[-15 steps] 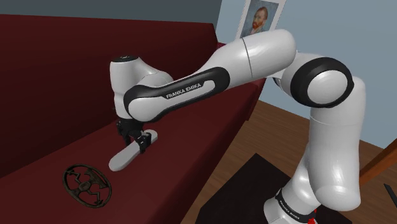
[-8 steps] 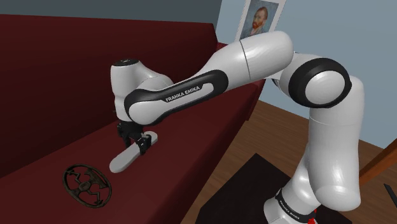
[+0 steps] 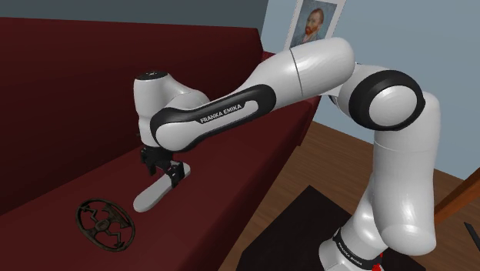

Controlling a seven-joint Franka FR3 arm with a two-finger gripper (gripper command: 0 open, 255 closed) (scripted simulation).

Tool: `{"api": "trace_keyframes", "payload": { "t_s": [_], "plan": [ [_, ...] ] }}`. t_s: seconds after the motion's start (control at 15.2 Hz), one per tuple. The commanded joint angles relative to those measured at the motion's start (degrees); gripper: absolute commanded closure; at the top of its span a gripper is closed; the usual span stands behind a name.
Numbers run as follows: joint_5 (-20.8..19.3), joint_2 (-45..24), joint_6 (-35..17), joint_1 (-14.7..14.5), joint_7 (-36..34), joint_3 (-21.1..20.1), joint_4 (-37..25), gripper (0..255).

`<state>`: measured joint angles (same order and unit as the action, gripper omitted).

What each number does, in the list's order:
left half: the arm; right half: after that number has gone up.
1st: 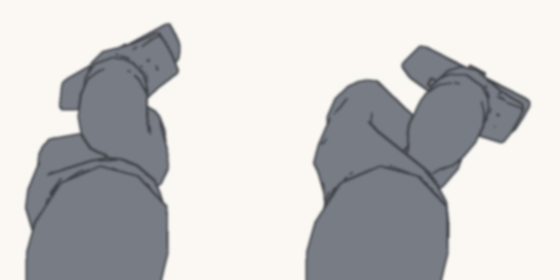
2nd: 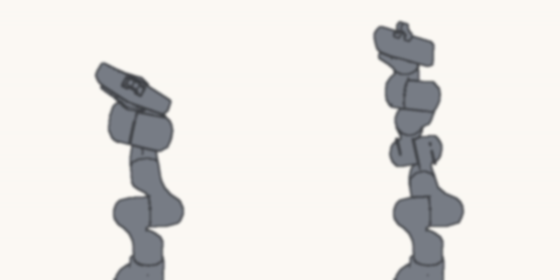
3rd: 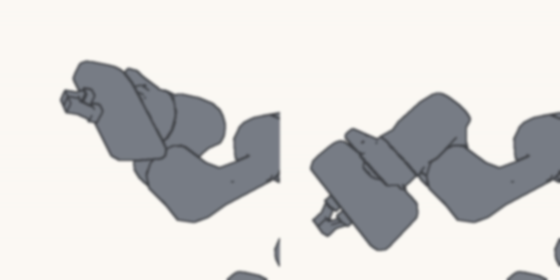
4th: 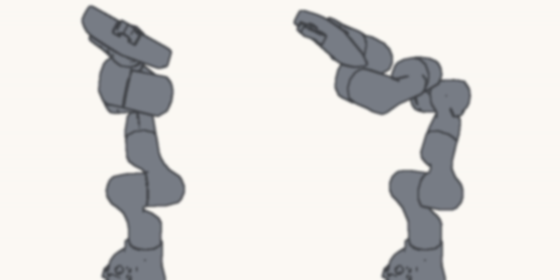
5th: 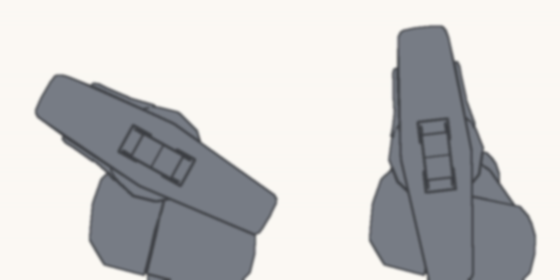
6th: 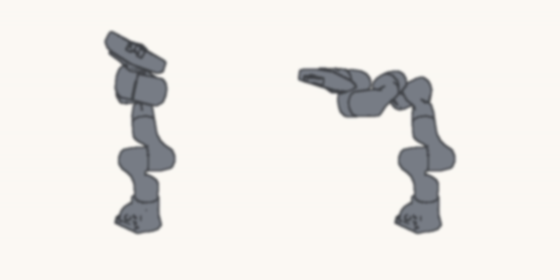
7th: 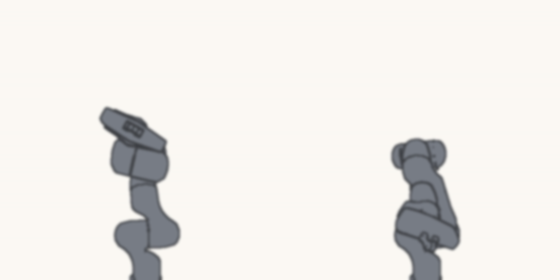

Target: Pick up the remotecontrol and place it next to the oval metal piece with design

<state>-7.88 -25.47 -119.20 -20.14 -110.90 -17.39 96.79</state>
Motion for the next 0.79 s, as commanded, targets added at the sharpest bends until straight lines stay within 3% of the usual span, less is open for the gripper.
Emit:
{"api": "trace_keyframes", "payload": {
  "t_s": [0.0, 0.2, 0.73],
  "plan": [
    [0.29, 0.74, 1.61, 0.07, 0.18, -0.14, -0.90, 0],
    [0.96, 2.40, 6.27, 0.17, 0.63, -0.46, -3.97, 0],
    [0.96, 2.41, 6.27, 0.17, 0.63, -0.46, -3.97, 0]
  ]
}}
